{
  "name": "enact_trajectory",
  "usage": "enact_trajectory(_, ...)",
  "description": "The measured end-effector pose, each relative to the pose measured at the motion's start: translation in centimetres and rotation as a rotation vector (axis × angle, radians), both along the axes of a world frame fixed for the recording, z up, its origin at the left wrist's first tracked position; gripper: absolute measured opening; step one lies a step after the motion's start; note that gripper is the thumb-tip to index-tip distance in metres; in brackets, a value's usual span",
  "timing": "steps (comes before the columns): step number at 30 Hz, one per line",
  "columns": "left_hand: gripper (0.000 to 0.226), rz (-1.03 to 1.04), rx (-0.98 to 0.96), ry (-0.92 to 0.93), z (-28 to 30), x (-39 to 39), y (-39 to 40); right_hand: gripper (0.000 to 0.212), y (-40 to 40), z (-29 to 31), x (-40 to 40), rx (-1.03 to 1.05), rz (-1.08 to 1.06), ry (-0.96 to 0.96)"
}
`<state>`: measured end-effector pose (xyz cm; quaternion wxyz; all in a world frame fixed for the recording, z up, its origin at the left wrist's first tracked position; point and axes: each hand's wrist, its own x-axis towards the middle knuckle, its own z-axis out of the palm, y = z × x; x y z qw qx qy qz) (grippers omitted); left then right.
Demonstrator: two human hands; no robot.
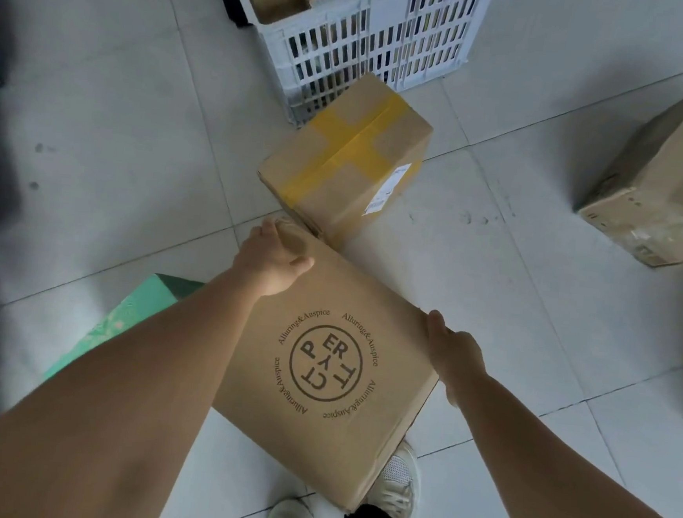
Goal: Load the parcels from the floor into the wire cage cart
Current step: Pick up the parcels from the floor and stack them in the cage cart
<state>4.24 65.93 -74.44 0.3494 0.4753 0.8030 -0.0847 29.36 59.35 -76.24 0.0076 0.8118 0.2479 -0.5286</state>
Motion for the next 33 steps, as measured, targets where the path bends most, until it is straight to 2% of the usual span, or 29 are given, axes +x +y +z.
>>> enact_trajectory(3,0.096,0.038,-0.037,0.008,0.8,-0.1,-1.1,0.049,-0.8,0.2,-0.1,-0.001,-0.051,-0.021)
enact_trajectory(8,0.088,0.167,-0.029,0.062,3.2,-0.5,-5.0,0.069,-3.0,2.7,-0.2,0.000,-0.183,-0.066)
enact_trajectory(10,0.080,0.294,-0.010,0.011,4.5,-0.7,-6.5,0.072,-3.7,3.8,-0.4,0.028,-0.195,-0.077)
enact_trajectory(13,0.059,0.461,0.045,-0.136,6.8,-1.1,-8.7,0.069,-5.0,6.0,-0.8,0.073,-0.102,-0.090)
enact_trajectory(16,0.054,0.507,0.121,-0.199,9.4,-1.3,-10.5,0.064,-6.2,8.8,-1.3,0.128,-0.075,-0.086)
enact_trajectory(20,0.051,0.441,0.261,-0.221,14.4,-1.7,-12.2,0.054,-7.4,14.0,-2.0,0.247,-0.110,-0.048)
enact_trajectory(24,0.047,0.472,0.422,-0.283,21.2,-2.7,-14.1,0.040,-8.2,20.9,-3.1,0.386,-0.106,-0.012)
enact_trajectory(33,0.050,0.622,0.706,-0.359,36.0,-5.0,-19.0,0.035,-9.3,36.9,-5.4,0.686,-0.063,0.079)
